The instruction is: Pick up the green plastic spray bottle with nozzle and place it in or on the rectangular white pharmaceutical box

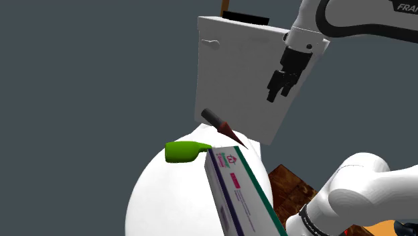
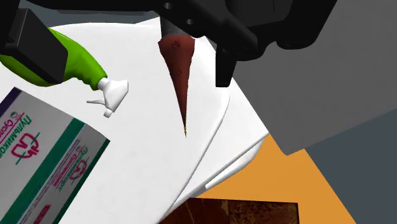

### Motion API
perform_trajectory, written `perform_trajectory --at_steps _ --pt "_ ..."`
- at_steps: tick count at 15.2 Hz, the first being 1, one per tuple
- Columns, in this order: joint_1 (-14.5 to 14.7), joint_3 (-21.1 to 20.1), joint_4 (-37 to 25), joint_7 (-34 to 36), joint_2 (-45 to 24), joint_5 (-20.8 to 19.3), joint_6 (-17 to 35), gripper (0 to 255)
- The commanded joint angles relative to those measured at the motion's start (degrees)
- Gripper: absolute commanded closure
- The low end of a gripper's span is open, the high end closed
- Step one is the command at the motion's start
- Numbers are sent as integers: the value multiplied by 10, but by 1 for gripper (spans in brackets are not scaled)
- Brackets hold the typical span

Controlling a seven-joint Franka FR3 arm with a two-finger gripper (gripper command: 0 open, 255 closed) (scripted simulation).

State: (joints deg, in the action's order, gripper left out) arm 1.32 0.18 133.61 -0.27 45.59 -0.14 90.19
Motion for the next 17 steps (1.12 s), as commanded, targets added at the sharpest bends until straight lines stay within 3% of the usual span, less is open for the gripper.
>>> perform_trajectory --at_steps 1,9,17 --pt "0 0 0 0 0 0 0 0" --pt "20 -29 80 29 -74 36 140 0" --pt "42 -60 114 52 -197 71 287 0"
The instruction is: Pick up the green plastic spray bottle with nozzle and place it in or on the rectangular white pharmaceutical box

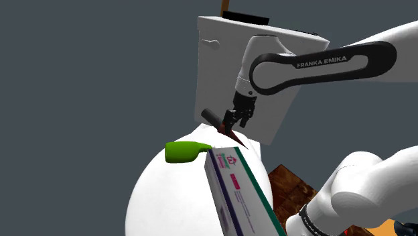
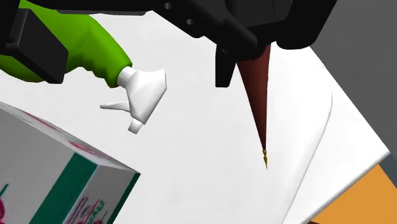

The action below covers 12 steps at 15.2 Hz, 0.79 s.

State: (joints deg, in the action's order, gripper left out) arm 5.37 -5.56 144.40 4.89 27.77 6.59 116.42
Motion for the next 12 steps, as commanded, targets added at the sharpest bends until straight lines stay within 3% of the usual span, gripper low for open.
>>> perform_trajectory --at_steps 1,6,12 --pt "4 -6 7 3 -38 8 43 0" --pt "17 -24 1 13 -131 24 124 0" --pt "19 -28 22 12 -162 27 177 0"
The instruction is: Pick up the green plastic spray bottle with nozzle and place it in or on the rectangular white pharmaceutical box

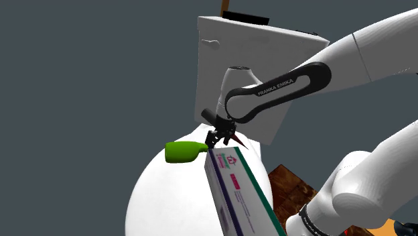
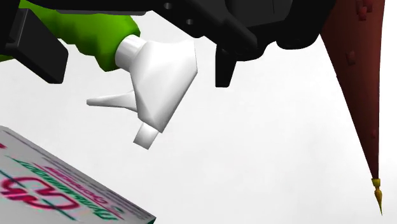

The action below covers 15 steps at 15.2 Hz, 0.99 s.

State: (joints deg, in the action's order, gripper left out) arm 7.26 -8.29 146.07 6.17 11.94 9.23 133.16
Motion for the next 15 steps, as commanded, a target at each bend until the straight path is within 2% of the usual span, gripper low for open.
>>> perform_trajectory --at_steps 1,9,10,15 --pt "1 -1 8 -1 -10 1 18 0" --pt "1 -2 10 -1 -13 1 23 0" --pt "1 -2 10 -1 -13 1 23 255" --pt "1 -2 10 -1 -13 2 23 255"
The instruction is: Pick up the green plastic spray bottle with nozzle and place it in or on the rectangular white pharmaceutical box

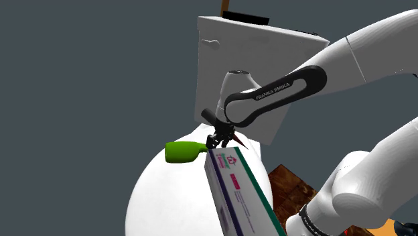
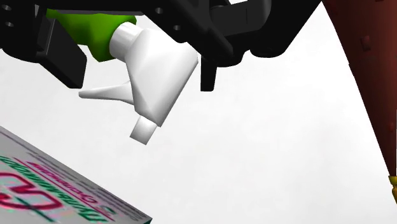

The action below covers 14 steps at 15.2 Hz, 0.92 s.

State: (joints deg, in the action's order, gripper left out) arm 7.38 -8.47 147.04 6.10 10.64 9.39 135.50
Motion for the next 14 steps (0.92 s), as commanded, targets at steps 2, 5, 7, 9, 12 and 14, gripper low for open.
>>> perform_trajectory --at_steps 2,5,7,9,12,14 --pt "0 0 0 0 0 0 0 255" --pt "0 0 -3 1 6 0 -9 255" --pt "-1 1 -9 2 17 -1 -26 255" --pt "-1 2 -16 3 28 -2 -44 255" --pt "-1 3 -27 5 44 -3 -70 255" --pt "-2 4 -35 6 53 -4 -88 255"
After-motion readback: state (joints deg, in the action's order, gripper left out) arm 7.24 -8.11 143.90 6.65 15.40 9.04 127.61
